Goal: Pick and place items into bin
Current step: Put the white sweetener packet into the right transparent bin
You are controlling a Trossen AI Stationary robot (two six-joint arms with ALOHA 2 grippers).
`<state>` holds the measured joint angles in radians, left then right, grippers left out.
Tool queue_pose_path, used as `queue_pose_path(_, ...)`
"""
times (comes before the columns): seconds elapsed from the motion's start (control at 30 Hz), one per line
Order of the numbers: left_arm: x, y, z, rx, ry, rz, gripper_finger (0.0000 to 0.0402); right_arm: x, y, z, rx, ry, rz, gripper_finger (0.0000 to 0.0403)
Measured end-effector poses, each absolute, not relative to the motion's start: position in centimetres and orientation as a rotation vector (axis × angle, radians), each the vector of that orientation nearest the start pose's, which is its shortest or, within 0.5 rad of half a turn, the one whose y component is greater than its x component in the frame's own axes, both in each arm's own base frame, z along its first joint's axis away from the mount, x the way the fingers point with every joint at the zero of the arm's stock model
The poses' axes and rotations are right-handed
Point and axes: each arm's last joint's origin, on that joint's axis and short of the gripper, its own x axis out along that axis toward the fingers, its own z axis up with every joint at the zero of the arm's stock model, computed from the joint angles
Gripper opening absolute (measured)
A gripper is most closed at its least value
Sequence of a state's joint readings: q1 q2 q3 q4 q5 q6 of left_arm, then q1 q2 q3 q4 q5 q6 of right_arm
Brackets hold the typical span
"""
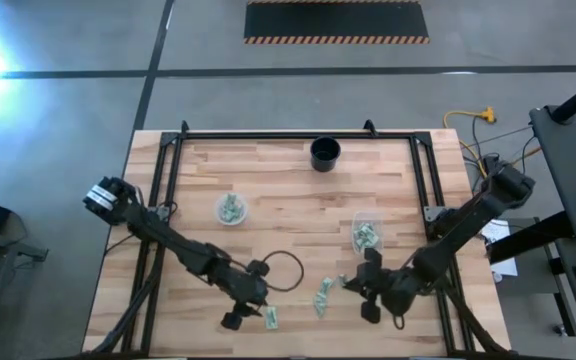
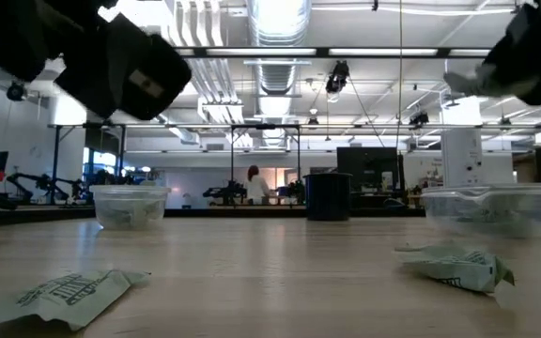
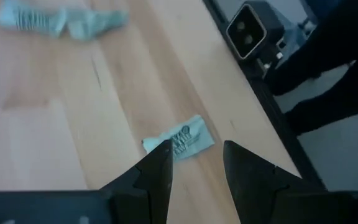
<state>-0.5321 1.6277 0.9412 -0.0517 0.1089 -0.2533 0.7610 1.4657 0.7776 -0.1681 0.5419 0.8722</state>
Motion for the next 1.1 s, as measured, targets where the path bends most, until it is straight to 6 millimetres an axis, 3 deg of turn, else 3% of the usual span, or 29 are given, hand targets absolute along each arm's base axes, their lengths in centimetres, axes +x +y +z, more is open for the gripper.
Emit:
queue_pose_path(0.17,29.2,-17.5,19.8,0.121,0.727,-0.573,0.0125,20.0,16.7,21.1,0.320,0.649,-0.151,0.0008)
queue_pose_path(0.4,30.1,-18.1,18.6,0.320,0.728,-0.638,0.0125,18.0,14.8,23.4,0.333,0.629,-0.200,0.0008)
queue_pose_path(0.7,32.3,-19.4,16.9,0.407,0.788,-0.675,0.0125,16.5,13.8,24.3,0.324,0.651,-0.210,0.0008)
queue_pose_path(0.9,32.4,-19.5,16.6,0.506,0.887,-0.729,0.0125,15.5,12.9,24.4,0.327,0.691,-0.249,0.0008)
queue_pose_path(1.1,32.6,-19.7,16.6,0.498,0.873,-0.760,0.0125,14.9,12.3,24.4,0.296,0.720,-0.272,0.0008)
